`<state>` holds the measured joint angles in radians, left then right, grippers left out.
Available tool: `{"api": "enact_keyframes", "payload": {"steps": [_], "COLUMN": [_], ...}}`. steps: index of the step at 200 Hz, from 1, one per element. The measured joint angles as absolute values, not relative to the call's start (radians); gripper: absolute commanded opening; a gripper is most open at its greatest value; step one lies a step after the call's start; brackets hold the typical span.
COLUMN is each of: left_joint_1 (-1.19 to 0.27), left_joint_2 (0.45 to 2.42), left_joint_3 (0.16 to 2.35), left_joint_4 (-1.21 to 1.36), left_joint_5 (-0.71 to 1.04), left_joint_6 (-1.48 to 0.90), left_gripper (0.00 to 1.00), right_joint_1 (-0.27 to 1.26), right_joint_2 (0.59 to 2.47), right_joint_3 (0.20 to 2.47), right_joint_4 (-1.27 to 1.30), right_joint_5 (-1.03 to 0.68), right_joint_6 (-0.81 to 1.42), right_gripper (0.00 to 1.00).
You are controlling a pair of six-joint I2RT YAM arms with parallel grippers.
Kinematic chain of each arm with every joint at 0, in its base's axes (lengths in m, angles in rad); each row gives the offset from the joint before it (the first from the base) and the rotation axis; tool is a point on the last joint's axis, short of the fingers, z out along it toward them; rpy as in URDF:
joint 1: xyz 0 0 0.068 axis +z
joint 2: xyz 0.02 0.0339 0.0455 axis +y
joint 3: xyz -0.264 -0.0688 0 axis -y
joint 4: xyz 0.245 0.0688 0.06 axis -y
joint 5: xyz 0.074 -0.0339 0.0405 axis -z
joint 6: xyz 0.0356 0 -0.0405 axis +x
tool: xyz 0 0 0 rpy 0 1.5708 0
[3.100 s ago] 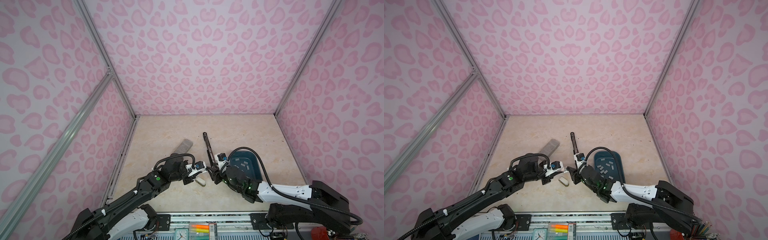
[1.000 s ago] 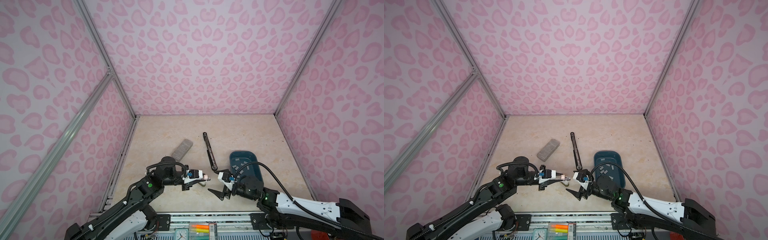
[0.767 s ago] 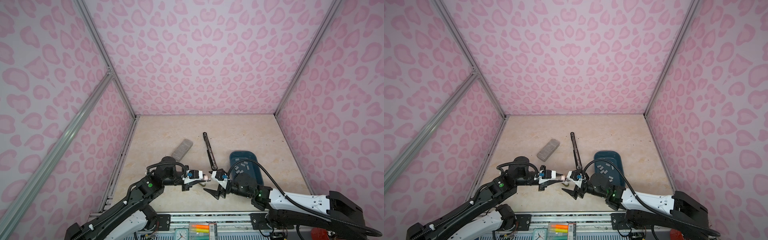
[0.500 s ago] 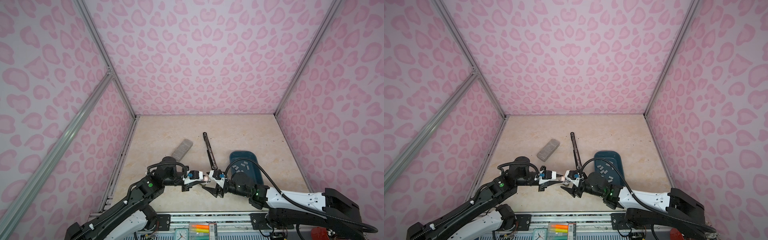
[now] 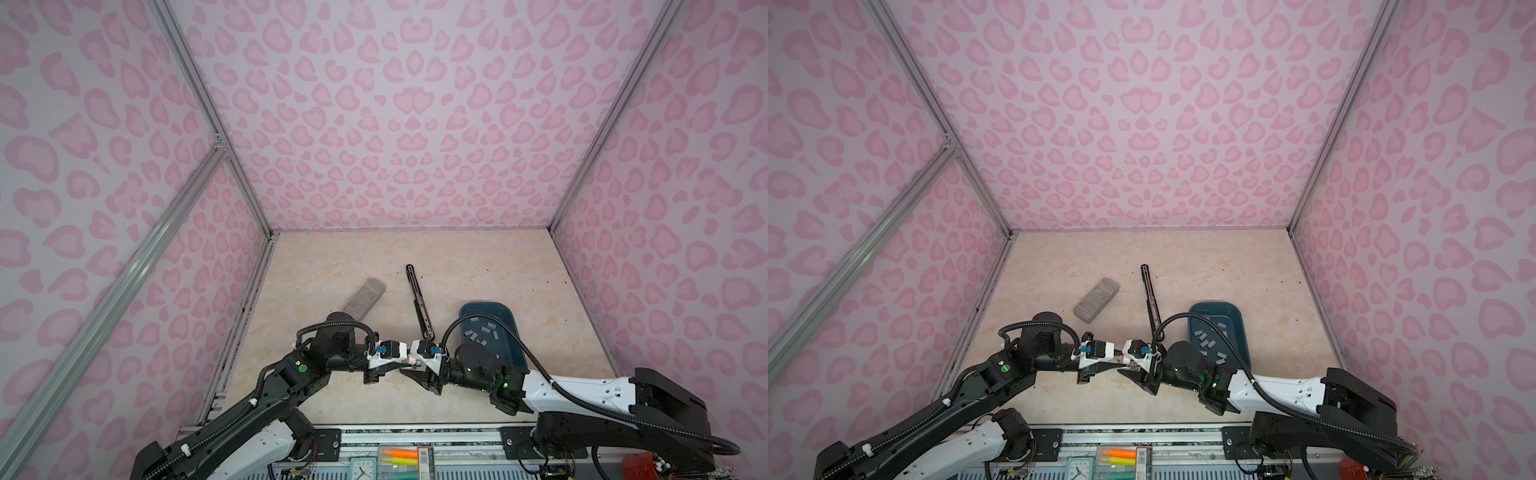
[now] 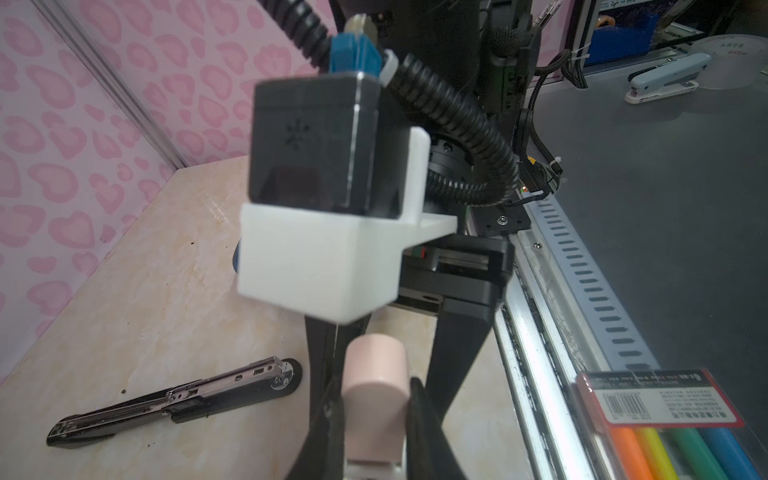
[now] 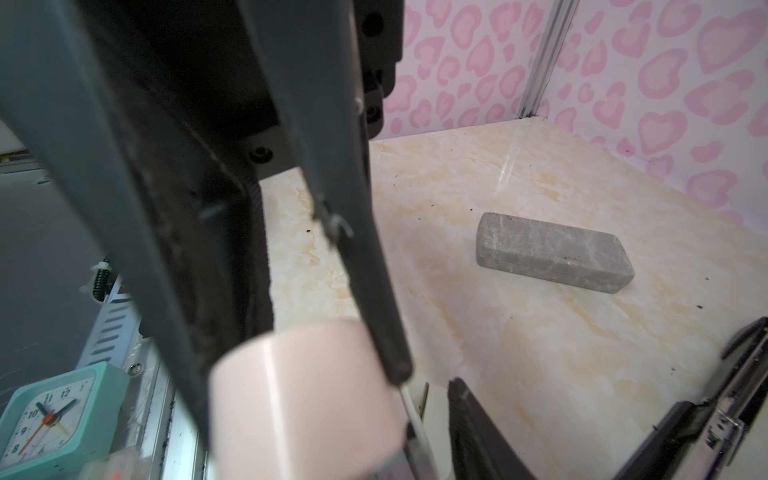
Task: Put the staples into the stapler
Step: 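Open and withdraw the left gripper while the right gripper carries the box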
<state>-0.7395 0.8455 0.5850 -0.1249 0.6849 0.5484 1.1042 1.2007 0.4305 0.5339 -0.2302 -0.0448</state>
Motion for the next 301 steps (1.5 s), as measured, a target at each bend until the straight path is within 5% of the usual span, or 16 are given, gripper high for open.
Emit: {"api": "enact_keyframes", "payload": {"steps": [29,48,75,77,80,82,85,114,190,301], "left_joint_1": [-0.739,-0.739,-0.741,-0.741,-0.741,-0.741,-0.741,-0.738,-0.739,-0.737], "left_joint_2": [0.845,0.834,0.801,0.797,0.792,0.788,0.780,0.712,0.599,0.552], "left_joint_3": [0.585,0.580,0.560,0.558,0.557,0.555,0.552,0.528,0.451,0.415], "left_joint_4": [-0.135,-0.133,-0.110,-0.107,-0.104,-0.100,-0.096,-0.047,0.025,0.085], "left_joint_5": [0.683,0.668,0.595,0.584,0.570,0.554,0.536,0.389,-0.008,-0.139], "left_joint_6": [0.535,0.521,0.467,0.463,0.458,0.450,0.445,0.370,0.232,0.173], "left_gripper": [0.05,0.24,0.35,0.40,0.61,0.89,1.00,0.98,0.98,0.98], "right_joint_1": [1.108,1.107,1.108,1.108,1.108,1.108,1.109,1.111,1.111,1.040], "right_joint_2": [1.222,1.227,1.232,1.232,1.232,1.233,1.233,1.241,1.315,1.678], "right_joint_3": [0.440,0.442,0.448,0.448,0.450,0.451,0.453,0.463,0.575,0.831], "right_joint_4": [0.533,0.539,0.540,0.541,0.541,0.540,0.540,0.523,0.347,0.064], "right_joint_5": [-0.241,-0.239,-0.216,-0.213,-0.205,-0.197,-0.192,-0.108,0.245,0.373], "right_joint_6": [-0.068,-0.068,-0.052,-0.051,-0.047,-0.043,-0.038,0.002,0.157,0.271], "right_gripper": [0.21,0.16,0.11,0.11,0.10,0.09,0.09,0.00,0.00,0.00]}}
